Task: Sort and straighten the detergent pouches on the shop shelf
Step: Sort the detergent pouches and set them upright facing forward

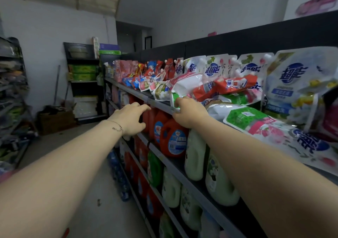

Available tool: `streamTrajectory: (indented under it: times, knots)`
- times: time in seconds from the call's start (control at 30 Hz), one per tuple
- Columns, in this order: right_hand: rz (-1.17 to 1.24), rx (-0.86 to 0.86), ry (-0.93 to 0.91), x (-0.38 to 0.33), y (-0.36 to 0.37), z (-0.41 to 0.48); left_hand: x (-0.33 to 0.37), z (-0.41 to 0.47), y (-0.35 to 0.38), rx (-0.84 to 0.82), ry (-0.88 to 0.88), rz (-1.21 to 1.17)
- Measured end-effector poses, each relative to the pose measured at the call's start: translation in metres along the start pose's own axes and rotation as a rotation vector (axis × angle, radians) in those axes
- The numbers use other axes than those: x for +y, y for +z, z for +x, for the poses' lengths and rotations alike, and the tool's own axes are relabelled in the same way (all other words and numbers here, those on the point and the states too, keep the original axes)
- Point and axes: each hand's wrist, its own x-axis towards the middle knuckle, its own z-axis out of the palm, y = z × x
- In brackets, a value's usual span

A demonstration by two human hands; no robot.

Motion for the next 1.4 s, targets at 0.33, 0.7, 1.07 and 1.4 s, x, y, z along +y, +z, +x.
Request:
streamTrajectory:
  times: [0.33, 0.7, 1.07, 1.4]
  knots:
    - [0.003, 0.007, -0.026, -0.013, 0.042, 0.075, -0.052, 0.064, 0.016, -0.003, 0.015, 0.039]
    - [-0.001, 0.02, -0.053, -0.091, 0.103, 0.192, -0.185, 0.134, 0.005, -0.017, -0.01, 0.14]
    - [0.033, -0.017, -0.061, -0.136, 0.153, 0.28, -0.278, 0.187, 0.017, -0.006, -0.034, 0.15]
    - [0.048, 0.003, -0.125, -0.144, 0.209, 0.392, -0.343, 0.278, 0.045, -0.007, -0.073, 0.139]
